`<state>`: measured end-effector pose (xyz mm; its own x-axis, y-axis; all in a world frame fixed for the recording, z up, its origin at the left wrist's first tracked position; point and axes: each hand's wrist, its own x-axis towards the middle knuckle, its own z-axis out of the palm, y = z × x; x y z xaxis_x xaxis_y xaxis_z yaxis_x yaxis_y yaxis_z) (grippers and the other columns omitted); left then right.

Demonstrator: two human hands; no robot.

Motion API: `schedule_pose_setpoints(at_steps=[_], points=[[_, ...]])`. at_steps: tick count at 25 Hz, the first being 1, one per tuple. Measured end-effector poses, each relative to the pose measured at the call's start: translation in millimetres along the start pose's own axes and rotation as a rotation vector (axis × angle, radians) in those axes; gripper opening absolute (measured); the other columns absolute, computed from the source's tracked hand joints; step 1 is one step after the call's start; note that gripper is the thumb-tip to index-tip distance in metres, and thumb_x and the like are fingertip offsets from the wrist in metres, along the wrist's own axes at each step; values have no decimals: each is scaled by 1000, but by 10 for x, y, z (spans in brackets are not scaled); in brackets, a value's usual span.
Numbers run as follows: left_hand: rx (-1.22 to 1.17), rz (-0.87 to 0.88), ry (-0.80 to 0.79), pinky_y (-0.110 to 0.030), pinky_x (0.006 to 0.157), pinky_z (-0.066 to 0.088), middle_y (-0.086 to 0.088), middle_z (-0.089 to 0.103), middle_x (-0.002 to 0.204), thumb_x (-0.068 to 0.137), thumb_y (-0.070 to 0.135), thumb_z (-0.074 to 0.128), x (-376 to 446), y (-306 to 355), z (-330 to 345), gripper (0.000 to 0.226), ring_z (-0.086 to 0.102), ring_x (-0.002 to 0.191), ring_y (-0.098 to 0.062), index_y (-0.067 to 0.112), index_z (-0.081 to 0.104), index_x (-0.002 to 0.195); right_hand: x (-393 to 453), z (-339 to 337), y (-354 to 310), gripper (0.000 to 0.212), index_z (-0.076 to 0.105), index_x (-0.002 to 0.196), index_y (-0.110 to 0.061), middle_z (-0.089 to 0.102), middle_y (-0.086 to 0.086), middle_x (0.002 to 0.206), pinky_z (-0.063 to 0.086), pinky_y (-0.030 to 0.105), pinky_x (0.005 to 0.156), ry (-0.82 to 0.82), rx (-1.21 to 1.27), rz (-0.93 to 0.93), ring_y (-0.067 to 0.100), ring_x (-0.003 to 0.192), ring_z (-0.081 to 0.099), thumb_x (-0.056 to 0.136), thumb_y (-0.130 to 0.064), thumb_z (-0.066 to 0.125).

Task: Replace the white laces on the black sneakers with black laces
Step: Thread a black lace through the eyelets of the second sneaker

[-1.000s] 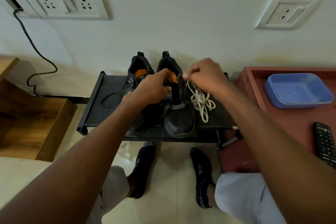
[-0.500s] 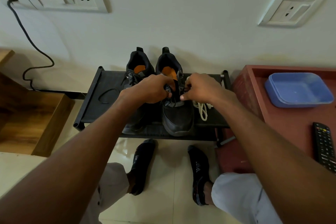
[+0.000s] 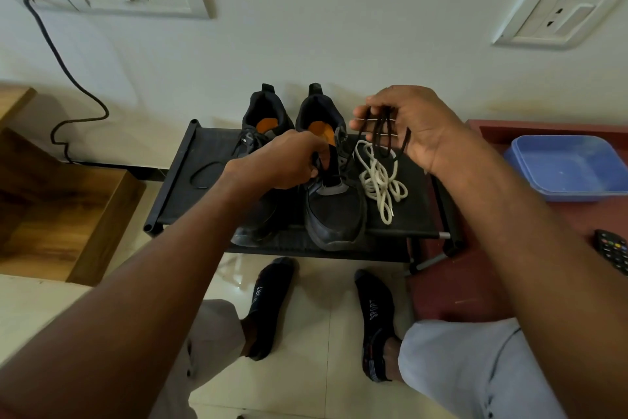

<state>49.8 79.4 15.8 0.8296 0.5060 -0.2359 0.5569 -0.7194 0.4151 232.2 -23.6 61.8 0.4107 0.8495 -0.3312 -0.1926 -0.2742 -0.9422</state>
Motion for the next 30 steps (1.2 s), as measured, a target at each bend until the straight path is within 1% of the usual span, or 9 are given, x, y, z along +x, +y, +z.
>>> schedule_pose_setpoints(at_steps=[7,11,14,17,20,22,25,27,30], points=[[52,-3,-3,-19,62,37,13,53,78,97,1,62,-30,-49,-12,24,53,69,-8,16,72,113,23,-53,18,16,62,77,-11,74,7,78,59,32,63,122,58,66,28,80,78,93,-8,65],[40,-19,81,-29,78,45,9,60,93,98,13,66,-8,-43,-37,25,64,93,-18,20,71,121,23,27,35,11,76,90,-9,69,2,88,52,29,65,174,-95,42,17,81,66,89,-20,73],[-438,-163,330,-29,71,49,3,64,80,106,37,56,15,102,-118,29,65,77,-17,13,71,112,-29,90,6,16,80,97,-12,64,-3,80,49,25,63,-9,-41,120,10,72,61,94,-26,73],[-1141,-225,179,-36,80,53,-7,75,91,108,58,37,-20,248,-229,56,74,90,-22,13,70,112,-48,131,-12,19,77,109,-13,74,-4,85,52,21,59,-174,108,206,7,70,67,96,-26,72],[-1241,-154,-17,-44,93,51,-11,76,103,107,56,42,-61,236,-217,51,75,104,-28,12,63,119,-8,148,6,9,73,96,-17,70,-6,80,44,19,52,-116,157,257,5,60,61,94,-26,74],[-1149,-148,-39,-49,92,53,-8,74,90,107,50,49,-81,165,-223,44,75,90,-29,9,61,119,39,104,25,9,67,92,-16,63,-5,70,41,21,48,40,154,271,6,53,55,94,-25,71],[-1115,-274,156,-34,68,50,3,53,63,108,38,53,-123,28,-301,31,56,58,-15,8,62,114,19,-76,68,12,61,87,-8,65,5,77,46,30,57,440,-608,155,21,65,64,89,-20,63],[-1169,-295,266,-29,59,43,4,47,60,109,25,52,-127,-33,-343,15,46,51,-12,12,58,105,-44,-109,131,15,61,98,-5,66,14,106,48,37,74,424,-1240,43,33,92,63,90,-17,65],[-1183,-233,236,-25,52,39,1,47,63,108,18,51,-104,25,-325,16,43,51,-12,13,58,94,-80,138,113,38,65,130,-14,66,6,126,48,28,85,62,-1052,-218,20,110,64,92,-10,70]])
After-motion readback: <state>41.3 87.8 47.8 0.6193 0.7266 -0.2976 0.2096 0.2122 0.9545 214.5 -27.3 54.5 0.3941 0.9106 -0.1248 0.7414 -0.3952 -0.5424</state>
